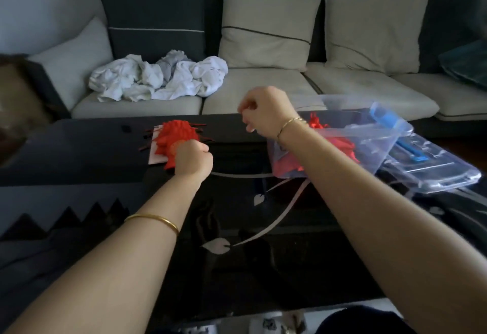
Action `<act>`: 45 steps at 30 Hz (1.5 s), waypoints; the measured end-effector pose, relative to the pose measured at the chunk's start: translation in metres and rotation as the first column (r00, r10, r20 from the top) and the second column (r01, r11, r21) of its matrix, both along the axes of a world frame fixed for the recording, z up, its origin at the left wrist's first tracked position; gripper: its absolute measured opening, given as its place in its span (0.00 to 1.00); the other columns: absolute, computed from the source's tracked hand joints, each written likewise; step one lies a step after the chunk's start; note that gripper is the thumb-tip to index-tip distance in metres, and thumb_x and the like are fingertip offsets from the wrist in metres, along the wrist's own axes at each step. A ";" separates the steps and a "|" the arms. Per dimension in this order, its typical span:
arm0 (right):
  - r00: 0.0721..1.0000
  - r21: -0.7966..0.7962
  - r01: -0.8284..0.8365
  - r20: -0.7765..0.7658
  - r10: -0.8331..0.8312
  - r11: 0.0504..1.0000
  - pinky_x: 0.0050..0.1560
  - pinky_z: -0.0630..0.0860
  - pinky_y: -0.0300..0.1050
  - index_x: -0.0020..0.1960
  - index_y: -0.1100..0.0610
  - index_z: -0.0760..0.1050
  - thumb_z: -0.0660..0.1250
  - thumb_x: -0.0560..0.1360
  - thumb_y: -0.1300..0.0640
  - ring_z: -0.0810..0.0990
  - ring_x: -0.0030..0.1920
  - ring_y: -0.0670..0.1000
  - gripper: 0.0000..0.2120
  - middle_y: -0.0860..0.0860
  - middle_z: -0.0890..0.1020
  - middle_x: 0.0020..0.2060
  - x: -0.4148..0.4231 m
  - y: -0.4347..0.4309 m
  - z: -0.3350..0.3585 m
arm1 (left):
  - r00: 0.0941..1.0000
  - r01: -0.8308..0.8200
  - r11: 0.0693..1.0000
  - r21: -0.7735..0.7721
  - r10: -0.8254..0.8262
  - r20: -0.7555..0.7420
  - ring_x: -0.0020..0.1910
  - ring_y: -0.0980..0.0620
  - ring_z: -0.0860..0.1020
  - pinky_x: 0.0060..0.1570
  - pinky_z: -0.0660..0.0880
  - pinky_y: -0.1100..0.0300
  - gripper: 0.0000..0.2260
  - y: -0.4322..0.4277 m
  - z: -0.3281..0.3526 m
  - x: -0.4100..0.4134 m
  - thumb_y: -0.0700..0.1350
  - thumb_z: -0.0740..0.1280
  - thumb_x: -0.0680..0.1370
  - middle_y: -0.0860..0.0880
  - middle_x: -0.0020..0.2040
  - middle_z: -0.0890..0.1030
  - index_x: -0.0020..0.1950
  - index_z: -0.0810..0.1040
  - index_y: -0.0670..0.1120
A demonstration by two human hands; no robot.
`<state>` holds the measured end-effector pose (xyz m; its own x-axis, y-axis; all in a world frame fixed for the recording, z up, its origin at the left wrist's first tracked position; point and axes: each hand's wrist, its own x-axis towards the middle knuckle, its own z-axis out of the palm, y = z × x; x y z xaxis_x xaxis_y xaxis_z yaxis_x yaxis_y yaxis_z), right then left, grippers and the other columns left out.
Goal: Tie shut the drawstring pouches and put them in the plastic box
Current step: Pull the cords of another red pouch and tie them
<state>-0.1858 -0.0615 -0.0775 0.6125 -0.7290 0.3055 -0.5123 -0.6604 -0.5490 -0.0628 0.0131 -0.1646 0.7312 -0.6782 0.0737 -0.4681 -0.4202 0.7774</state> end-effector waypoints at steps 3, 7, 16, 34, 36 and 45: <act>0.996 0.169 -0.057 -0.058 0.067 0.984 0.46 0.77 0.46 0.51 0.61 0.80 0.59 0.74 0.67 0.81 0.51 0.60 0.12 0.60 0.82 0.51 0.028 0.016 -0.046 | 0.969 0.042 0.969 0.244 -0.099 0.227 0.68 0.42 0.69 0.65 0.68 0.52 0.19 0.011 -0.022 0.025 0.34 0.58 0.78 0.42 0.70 0.69 0.69 0.71 0.41; 0.998 0.374 0.025 -0.067 -0.001 0.927 0.51 0.79 0.54 0.51 0.58 0.78 0.60 0.73 0.66 0.82 0.49 0.60 0.12 0.59 0.81 0.49 0.042 0.015 -0.103 | 0.858 0.065 0.910 0.408 -0.260 0.443 0.72 0.42 0.62 0.68 0.64 0.48 0.21 0.012 -0.040 0.049 0.34 0.57 0.77 0.44 0.73 0.63 0.70 0.67 0.43; 0.991 0.443 0.131 -0.073 -0.110 0.887 0.49 0.80 0.54 0.53 0.56 0.75 0.61 0.74 0.63 0.82 0.48 0.57 0.10 0.56 0.80 0.48 0.041 0.006 -0.142 | 0.695 0.000 0.883 0.469 -0.337 0.635 0.64 0.41 0.66 0.59 0.66 0.50 0.15 0.014 -0.064 0.062 0.35 0.59 0.76 0.46 0.66 0.69 0.62 0.73 0.44; 0.984 0.343 0.176 -0.067 -0.163 0.923 0.46 0.73 0.42 0.56 0.58 0.76 0.64 0.74 0.59 0.78 0.51 0.55 0.12 0.54 0.80 0.51 0.017 0.010 -0.135 | 0.839 0.463 0.822 0.331 -0.527 0.135 0.57 0.48 0.77 0.55 0.74 0.61 0.13 0.016 -0.035 0.026 0.36 0.63 0.76 0.46 0.58 0.79 0.59 0.77 0.43; 0.982 0.298 0.171 -0.133 -0.136 0.939 0.43 0.67 0.39 0.50 0.59 0.78 0.64 0.73 0.60 0.78 0.50 0.55 0.08 0.54 0.80 0.44 0.006 0.013 -0.131 | 0.771 0.621 0.725 0.298 -0.633 -0.067 0.47 0.51 0.79 0.40 0.73 0.70 0.11 0.029 -0.029 -0.001 0.32 0.62 0.76 0.44 0.52 0.81 0.57 0.79 0.38; 0.926 0.406 0.110 -0.373 0.054 0.907 0.26 0.73 0.37 0.36 0.60 0.77 0.68 0.71 0.62 0.75 0.29 0.49 0.05 0.54 0.78 0.31 -0.047 0.036 -0.129 | 0.948 0.209 0.896 0.391 -0.283 0.143 0.55 0.39 0.77 0.54 0.74 0.50 0.19 0.038 -0.028 -0.025 0.49 0.68 0.75 0.38 0.58 0.76 0.60 0.76 0.37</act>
